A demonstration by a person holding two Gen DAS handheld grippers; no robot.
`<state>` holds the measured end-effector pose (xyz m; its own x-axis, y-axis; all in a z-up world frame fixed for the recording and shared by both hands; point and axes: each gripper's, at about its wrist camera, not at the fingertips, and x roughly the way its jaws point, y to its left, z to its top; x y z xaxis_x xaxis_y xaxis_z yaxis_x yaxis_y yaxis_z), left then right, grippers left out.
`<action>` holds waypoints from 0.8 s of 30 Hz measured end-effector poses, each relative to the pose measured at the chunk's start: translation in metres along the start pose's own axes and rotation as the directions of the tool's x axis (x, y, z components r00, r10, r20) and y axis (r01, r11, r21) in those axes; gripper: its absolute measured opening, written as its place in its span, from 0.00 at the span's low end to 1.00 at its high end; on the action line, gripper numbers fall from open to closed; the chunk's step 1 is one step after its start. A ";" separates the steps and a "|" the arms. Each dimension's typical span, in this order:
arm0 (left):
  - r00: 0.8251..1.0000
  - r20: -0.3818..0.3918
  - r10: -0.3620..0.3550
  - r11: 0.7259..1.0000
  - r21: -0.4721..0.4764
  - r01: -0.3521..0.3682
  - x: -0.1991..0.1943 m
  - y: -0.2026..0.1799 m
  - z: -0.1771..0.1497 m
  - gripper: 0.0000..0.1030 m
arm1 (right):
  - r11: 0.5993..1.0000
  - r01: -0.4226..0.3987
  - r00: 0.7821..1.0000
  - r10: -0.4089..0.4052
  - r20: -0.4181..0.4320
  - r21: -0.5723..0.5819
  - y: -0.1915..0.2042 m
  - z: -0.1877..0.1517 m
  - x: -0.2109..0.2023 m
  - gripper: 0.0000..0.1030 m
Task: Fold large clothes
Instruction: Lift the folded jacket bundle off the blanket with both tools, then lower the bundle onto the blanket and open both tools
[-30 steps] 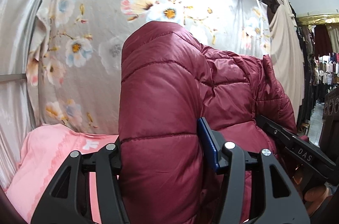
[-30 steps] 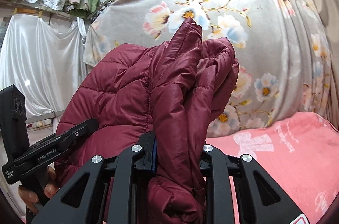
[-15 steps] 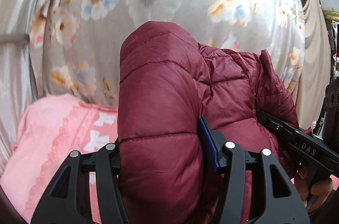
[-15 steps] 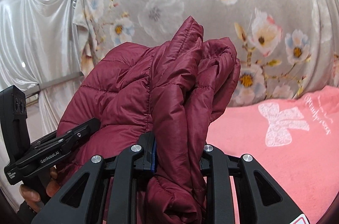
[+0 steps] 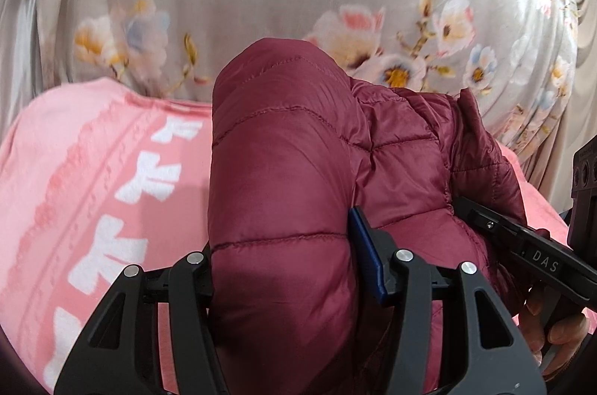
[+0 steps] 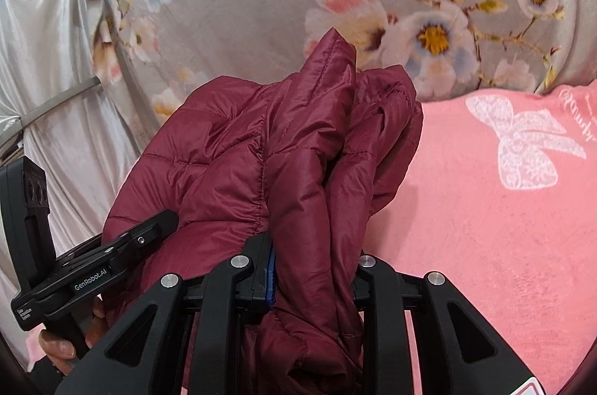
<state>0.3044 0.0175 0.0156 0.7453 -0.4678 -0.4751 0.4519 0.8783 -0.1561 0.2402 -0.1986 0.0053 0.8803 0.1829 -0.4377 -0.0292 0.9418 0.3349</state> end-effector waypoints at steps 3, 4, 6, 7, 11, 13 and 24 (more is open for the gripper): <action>1.000 -0.026 0.002 1.000 -0.005 -0.002 0.015 0.005 -0.007 0.51 | 1.000 0.013 1.000 -0.013 -0.023 0.009 -0.006 -0.007 0.016 0.22; 0.999 -0.039 0.004 1.000 -0.003 -0.005 0.021 0.007 -0.010 0.51 | 1.000 0.017 0.999 -0.016 -0.033 0.012 -0.008 -0.010 0.020 0.22; 0.998 -0.063 0.007 1.000 -0.006 -0.008 0.031 0.009 -0.015 0.51 | 1.000 0.022 0.998 -0.021 -0.054 0.019 -0.013 -0.014 0.029 0.22; 0.997 -0.073 0.008 1.000 -0.009 -0.009 0.036 0.011 -0.017 0.51 | 0.999 0.027 0.997 -0.025 -0.067 0.022 -0.015 -0.017 0.034 0.22; 0.992 -0.124 0.016 1.000 -0.016 -0.018 0.055 0.016 -0.030 0.51 | 0.999 0.049 0.994 -0.046 -0.104 0.024 -0.023 -0.030 0.049 0.23; 0.993 -0.119 0.019 1.000 -0.008 -0.020 0.057 0.017 -0.033 0.52 | 0.998 0.050 0.993 -0.046 -0.106 0.031 -0.026 -0.033 0.051 0.24; 0.987 -0.145 0.068 0.998 -0.001 -0.069 0.061 0.015 -0.034 0.62 | 0.994 0.097 0.986 -0.089 -0.142 0.051 -0.029 -0.034 0.049 0.37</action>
<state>0.3399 0.0057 -0.0454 0.6957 -0.3876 -0.6048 0.3990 0.9086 -0.1234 0.2678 -0.2073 -0.0538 0.8032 0.1366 -0.5799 0.0803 0.9396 0.3327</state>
